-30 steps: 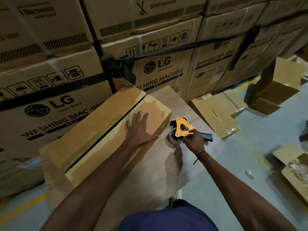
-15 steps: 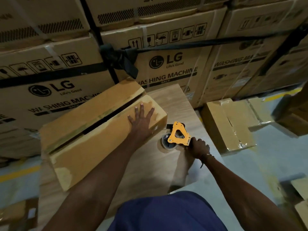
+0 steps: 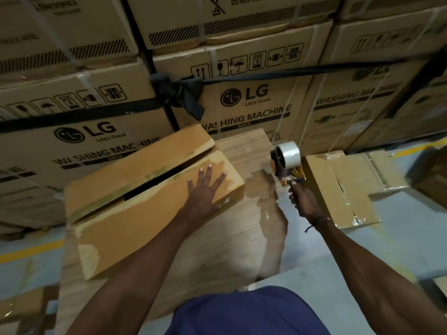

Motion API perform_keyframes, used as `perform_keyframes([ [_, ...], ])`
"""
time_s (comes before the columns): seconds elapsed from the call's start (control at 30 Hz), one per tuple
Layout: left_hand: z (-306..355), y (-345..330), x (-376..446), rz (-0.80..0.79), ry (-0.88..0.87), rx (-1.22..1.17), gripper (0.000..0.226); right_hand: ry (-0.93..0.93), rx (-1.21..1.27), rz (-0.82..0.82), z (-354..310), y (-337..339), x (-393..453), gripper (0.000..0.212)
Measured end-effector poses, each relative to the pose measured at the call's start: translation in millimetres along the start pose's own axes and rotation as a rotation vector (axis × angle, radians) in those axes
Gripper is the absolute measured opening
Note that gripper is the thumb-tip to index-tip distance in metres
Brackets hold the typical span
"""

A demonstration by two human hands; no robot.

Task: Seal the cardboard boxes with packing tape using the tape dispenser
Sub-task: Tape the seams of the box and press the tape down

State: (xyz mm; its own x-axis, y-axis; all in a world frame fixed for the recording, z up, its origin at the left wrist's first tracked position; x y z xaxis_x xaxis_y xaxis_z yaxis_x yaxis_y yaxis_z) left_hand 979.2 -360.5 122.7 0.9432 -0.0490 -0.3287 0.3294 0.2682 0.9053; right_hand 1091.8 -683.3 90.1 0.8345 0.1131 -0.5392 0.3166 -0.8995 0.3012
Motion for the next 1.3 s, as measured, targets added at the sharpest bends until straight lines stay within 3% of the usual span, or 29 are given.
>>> perform_keyframes([
  [0.13,26,-20,-19,-0.019,-0.075,-0.001,0.116,0.05,0.273,-0.161,-55,-15,-6,0.038],
  [0.3,78,-44,-35,-0.034,-0.214,0.06,0.111,0.133,0.305,-0.4,-116,-58,-24,0.047],
  [0.5,103,-26,-40,-0.028,-0.308,-0.199,0.094,0.2,0.324,-0.7,-182,-147,-59,0.042],
  [0.6,71,-2,-50,-0.058,-0.18,-0.694,0.073,0.147,0.246,-0.839,-197,-196,-78,0.048],
  [0.7,14,24,-75,0.08,0.139,-1.658,0.044,0.117,0.188,-0.962,-212,-238,-102,0.048],
  [0.8,-47,42,-110,0.178,0.27,-2.421,0.063,0.09,0.125,-1.08,-223,-279,-133,0.049],
  [0.87,-83,57,-136,0.253,0.232,-2.617,0.073,0.114,0.082,-1.14,-229,-305,-151,0.053],
  [0.93,-114,65,-161,0.372,0.298,-2.597,0.063,0.147,0.026,-1.154,-232,-329,-163,0.051],
  [1.1,-172,68,-215,0.574,0.403,-2.46,0.013,0.23,-0.088,-1.216,-237,-379,-199,0.047],
  [1.3,-219,45,-263,0.764,0.555,-2.415,0.019,0.215,-0.148,-1.256,-235,-426,-227,0.052],
])
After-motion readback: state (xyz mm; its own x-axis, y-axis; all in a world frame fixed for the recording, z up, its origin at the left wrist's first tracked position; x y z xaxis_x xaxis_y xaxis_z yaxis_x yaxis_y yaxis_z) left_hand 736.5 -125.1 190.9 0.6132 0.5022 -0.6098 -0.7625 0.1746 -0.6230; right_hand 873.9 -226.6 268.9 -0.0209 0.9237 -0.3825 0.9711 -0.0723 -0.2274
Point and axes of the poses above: each hand's wrist, its own x-axis towards the middle knuckle, its own y-axis out of the back of the hand, z = x × y, the point moved 8 cm from there along x, towards the middle knuckle, and after that the axes turned 7 degrees about -y, right-handed, at the moved point
